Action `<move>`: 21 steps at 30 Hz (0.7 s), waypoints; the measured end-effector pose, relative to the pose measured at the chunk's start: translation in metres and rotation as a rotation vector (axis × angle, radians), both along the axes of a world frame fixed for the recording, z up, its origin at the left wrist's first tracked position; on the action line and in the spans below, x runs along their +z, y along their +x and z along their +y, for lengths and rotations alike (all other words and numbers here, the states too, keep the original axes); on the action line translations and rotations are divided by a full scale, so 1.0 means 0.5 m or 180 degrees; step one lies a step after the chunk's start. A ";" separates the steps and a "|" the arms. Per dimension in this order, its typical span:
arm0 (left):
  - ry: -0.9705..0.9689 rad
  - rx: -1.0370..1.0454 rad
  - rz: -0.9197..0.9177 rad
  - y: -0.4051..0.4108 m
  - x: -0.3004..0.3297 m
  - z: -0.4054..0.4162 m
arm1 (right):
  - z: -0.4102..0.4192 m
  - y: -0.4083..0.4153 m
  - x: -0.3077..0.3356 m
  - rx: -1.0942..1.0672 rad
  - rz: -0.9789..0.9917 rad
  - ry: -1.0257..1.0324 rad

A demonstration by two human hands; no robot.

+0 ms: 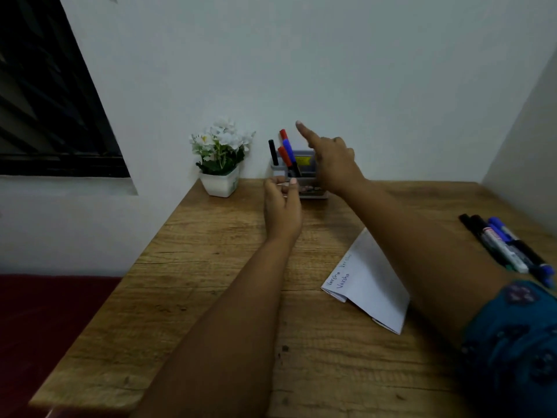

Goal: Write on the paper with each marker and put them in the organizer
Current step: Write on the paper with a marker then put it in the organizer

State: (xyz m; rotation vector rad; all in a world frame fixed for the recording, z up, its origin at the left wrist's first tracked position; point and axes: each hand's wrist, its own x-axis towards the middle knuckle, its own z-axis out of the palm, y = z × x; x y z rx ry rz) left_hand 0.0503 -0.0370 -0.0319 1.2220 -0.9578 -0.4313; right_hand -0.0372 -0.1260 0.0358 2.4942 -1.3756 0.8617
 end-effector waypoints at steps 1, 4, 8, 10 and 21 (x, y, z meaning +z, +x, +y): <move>-0.0003 -0.0012 -0.0017 -0.005 0.003 0.004 | 0.015 -0.032 0.005 0.0053 -0.0251 0.0032; -0.0030 -0.0184 -0.0170 -0.029 0.011 0.012 | 0.053 -0.162 -0.001 0.0031 -0.0548 0.0219; -0.0094 -0.0682 -0.0827 -0.081 0.002 0.032 | 0.108 -0.347 -0.041 -0.0965 -0.0236 0.0984; -0.0057 -0.0866 -0.1334 -0.108 -0.011 0.044 | 0.132 -0.422 -0.066 -0.1481 -0.0149 0.1073; 0.0063 -0.1004 -0.1259 -0.111 0.005 0.081 | 0.126 -0.491 -0.112 -0.2202 -0.0482 0.1277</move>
